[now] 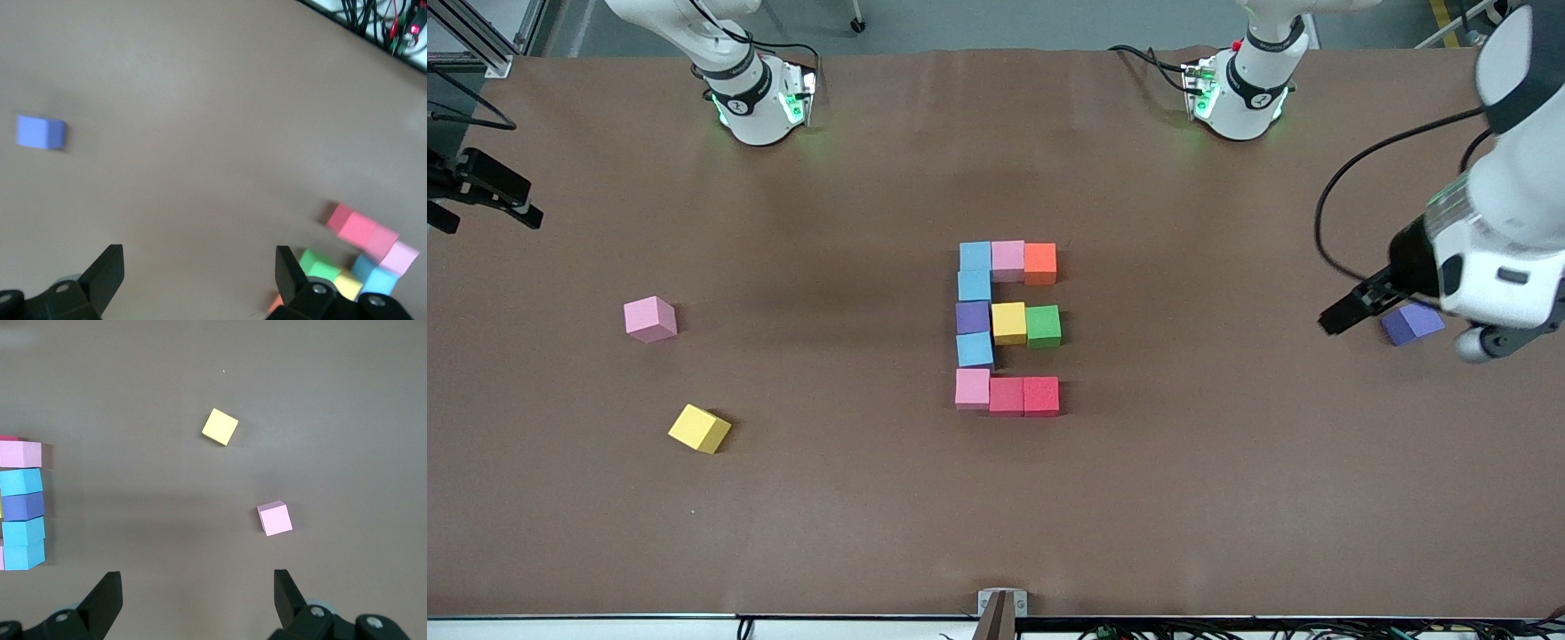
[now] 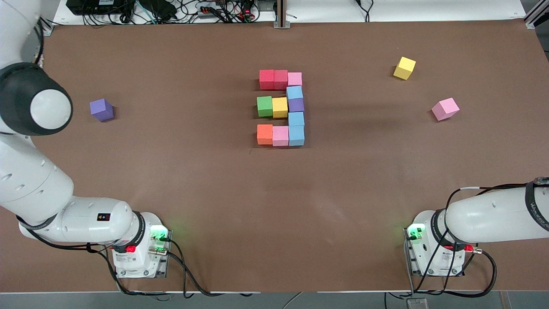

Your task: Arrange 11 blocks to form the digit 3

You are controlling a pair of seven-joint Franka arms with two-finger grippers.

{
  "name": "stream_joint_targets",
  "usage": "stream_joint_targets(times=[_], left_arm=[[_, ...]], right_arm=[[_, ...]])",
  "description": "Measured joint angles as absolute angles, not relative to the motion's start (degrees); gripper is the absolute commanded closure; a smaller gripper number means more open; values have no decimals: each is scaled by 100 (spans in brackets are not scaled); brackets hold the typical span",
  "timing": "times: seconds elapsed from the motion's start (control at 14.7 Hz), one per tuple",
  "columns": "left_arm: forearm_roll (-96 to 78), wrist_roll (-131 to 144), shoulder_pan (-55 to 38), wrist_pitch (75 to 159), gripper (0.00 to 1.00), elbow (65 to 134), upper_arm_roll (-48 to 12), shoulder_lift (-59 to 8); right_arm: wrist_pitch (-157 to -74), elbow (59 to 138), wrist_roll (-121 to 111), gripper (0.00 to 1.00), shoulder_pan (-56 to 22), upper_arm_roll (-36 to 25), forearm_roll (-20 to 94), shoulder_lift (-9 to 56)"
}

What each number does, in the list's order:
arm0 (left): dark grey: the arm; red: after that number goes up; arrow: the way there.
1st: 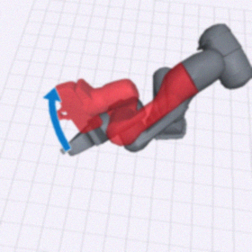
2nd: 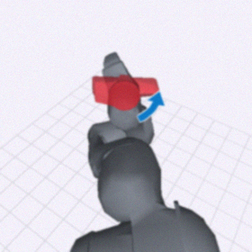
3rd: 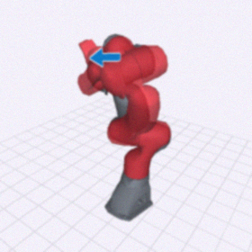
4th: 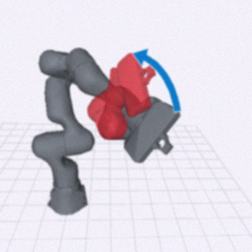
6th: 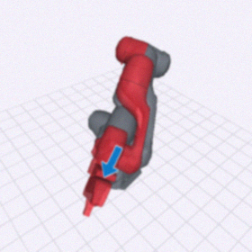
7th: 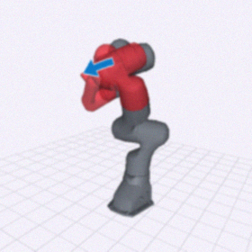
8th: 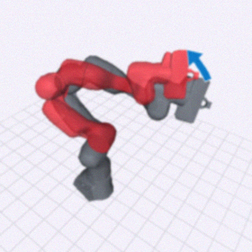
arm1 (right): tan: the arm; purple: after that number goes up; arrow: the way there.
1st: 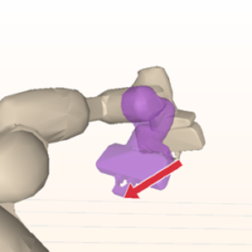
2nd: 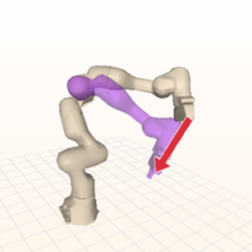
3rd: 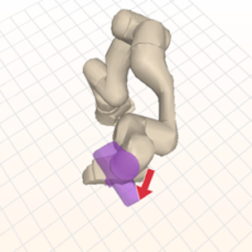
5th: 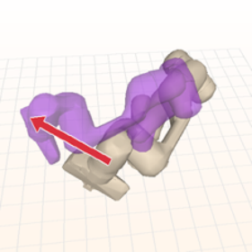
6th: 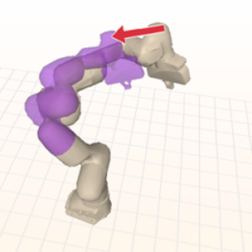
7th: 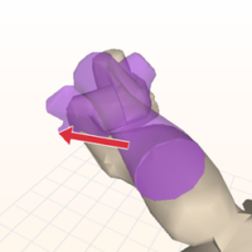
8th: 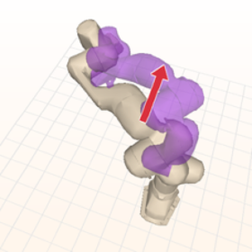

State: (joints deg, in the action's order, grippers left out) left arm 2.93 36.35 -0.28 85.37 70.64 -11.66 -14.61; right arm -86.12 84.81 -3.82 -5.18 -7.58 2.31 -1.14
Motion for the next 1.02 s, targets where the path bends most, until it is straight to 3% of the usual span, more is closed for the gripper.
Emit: stream_joint_targets(times=[0.2, 0.75, 1.02], left_arm=[[293, 2546, 174, 8312, 0, 7368, -1087, -997], [292, 1281, -490, 8524, 0, 9452, -189, 740], [213, 1278, -604, 8648, 0, 9663, -203, 953]], right_arm=[[-8612, 8480, -382, 0, -518, -758, 231, -114], [-8612, 8478, -382, 0, -540, -754, 231, -114], [-8612, 8478, -382, 0, -540, -755, 231, -114]])
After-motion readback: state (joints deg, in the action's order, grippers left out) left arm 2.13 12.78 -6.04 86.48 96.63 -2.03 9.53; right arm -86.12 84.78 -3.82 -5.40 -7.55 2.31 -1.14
